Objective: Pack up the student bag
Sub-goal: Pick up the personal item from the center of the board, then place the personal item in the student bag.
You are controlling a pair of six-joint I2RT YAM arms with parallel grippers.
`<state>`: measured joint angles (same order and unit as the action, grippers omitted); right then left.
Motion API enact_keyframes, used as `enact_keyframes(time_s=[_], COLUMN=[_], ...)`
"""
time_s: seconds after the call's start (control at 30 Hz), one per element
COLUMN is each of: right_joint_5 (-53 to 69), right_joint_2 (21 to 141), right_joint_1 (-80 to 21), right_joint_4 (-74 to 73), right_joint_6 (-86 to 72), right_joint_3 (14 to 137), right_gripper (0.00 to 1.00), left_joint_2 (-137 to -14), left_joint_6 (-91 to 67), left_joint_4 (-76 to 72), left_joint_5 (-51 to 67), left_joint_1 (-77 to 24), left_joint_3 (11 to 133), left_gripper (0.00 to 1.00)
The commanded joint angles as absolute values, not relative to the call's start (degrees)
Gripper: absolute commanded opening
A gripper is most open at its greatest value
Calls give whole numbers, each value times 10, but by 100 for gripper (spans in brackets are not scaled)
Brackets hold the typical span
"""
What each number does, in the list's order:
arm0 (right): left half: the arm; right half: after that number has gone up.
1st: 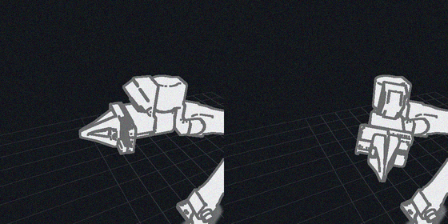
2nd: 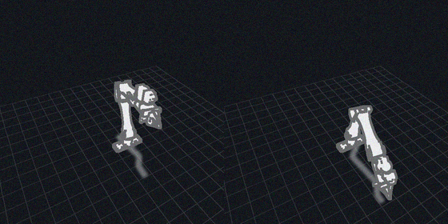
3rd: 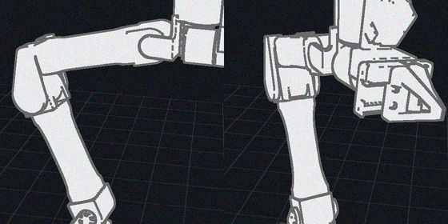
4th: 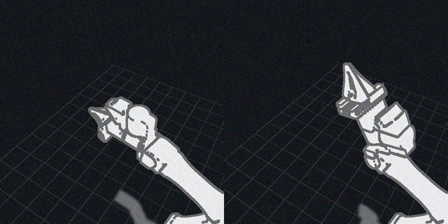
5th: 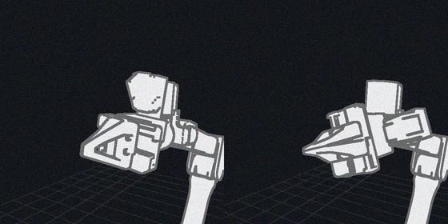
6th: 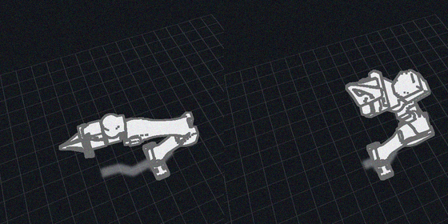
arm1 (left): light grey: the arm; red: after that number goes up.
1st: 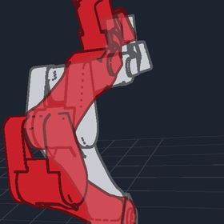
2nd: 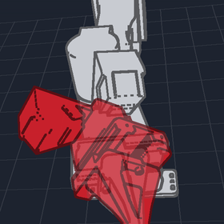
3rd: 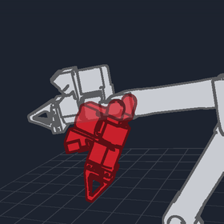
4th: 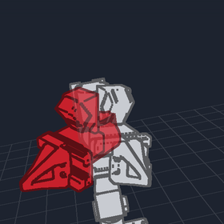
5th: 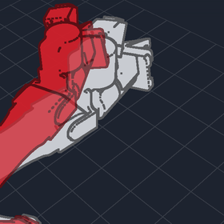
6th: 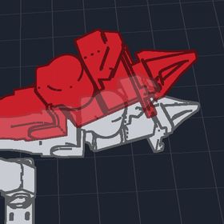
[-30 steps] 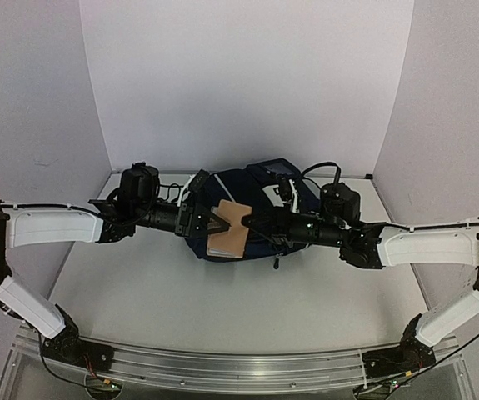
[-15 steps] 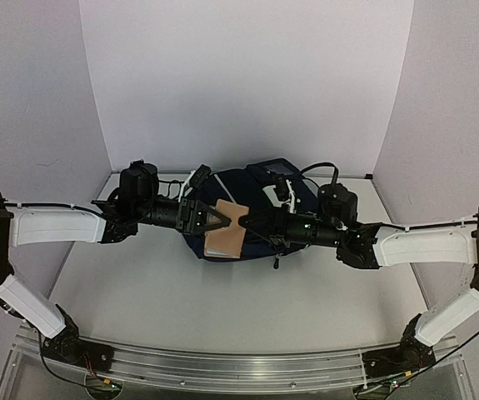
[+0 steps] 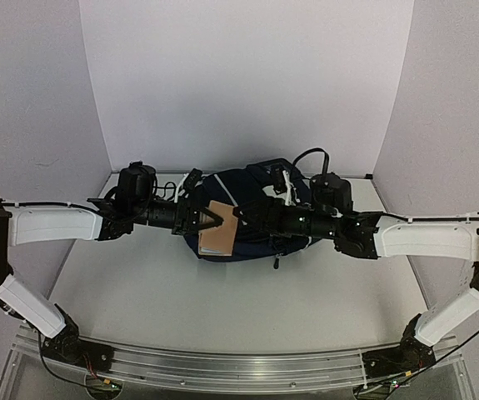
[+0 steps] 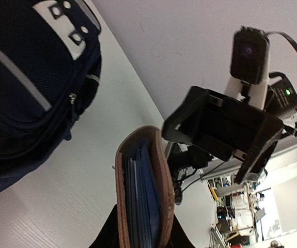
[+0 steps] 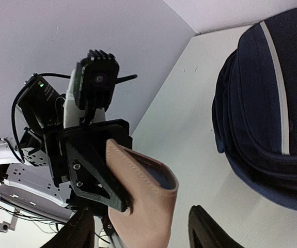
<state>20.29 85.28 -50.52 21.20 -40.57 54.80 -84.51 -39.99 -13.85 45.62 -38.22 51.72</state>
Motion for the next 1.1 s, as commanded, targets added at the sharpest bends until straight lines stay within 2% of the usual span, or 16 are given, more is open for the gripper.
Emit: enact_keyframes(time_s=[0.0,0.13,0.33,0.5,0.73,0.83,0.9,1.0,1.07], right_joint_5=[91,18,-36,-53,-152,-211,-237,-249,-255], right_joint_2=[866,930,1040,1131,1250,1286,1302,1307,1296], right_joint_1=[-509,-510,-516,-521,-530,-532,-532,-532,-533], right_joint_4=[72,-39,-97,-127,-175,-188,-190,-192,-192], right_joint_6=[-278,-208,-109,-72,-48,-45,-41,-46,-58], right_joint_3=[640,737,854,953,1074,1109,1123,1136,1138], right_gripper=[76,81,89,91,90,83,74,44,21], left_joint_2=[-770,-758,-747,-740,-724,-716,-712,-711,-715], left_joint_6=[-402,-393,-409,-410,-425,-427,-428,-435,-441], left_joint_4=[-66,25,35,37,20,22,21,12,3], left_joint_5=[375,347,362,360,365,367,367,375,387], left_joint_1=[-284,-206,-126,-109,-107,-107,-107,-106,-107], left_joint_3=[513,521,504,491,464,460,458,454,451], left_gripper=[0,0,0,0,0,0,0,0,0])
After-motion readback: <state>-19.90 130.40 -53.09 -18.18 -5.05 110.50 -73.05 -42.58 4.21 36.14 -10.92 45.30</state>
